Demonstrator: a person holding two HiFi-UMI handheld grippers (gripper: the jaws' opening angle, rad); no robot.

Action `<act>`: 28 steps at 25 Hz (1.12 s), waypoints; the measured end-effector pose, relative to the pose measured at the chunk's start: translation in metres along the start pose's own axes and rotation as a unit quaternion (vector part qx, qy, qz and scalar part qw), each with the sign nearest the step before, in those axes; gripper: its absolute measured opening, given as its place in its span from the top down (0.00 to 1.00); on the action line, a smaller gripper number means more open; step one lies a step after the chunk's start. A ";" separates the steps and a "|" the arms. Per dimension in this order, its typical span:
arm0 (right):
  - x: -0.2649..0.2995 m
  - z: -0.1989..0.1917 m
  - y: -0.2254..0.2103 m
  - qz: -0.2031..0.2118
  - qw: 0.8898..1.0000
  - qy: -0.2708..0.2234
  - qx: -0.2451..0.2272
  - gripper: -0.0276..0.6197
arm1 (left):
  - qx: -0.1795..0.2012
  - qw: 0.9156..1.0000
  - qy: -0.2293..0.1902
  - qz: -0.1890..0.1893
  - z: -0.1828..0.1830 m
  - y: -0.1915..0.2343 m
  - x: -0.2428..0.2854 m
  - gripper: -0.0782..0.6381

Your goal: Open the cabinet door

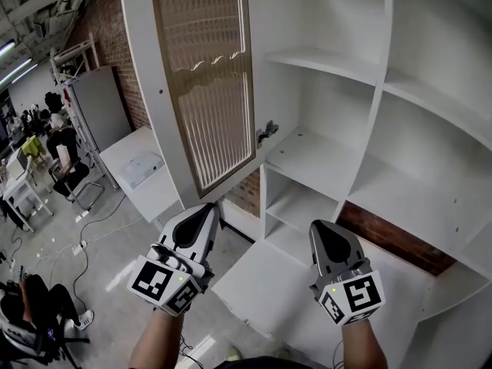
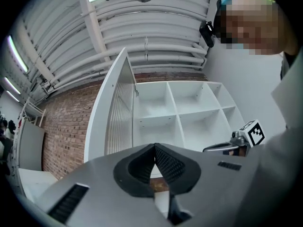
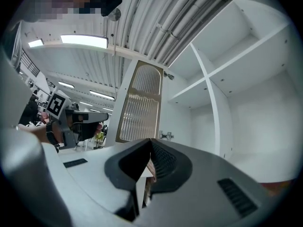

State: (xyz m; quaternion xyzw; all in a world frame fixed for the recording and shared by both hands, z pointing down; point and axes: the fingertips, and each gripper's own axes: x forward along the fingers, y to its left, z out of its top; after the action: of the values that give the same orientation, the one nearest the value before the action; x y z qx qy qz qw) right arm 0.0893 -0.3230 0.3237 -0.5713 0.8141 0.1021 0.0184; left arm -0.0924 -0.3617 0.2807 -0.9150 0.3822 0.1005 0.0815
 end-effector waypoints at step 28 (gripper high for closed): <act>-0.019 -0.064 -0.003 -0.036 0.998 0.051 0.028 0.95 | -0.038 0.997 0.064 0.035 -0.103 -0.019 -0.015 0.88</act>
State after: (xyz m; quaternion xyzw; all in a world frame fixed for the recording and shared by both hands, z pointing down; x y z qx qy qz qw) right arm 0.1041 -0.3186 0.3887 -0.6043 0.7952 0.0496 -0.0032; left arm -0.0763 -0.3612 0.3850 -0.9081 0.4143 0.0587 0.0186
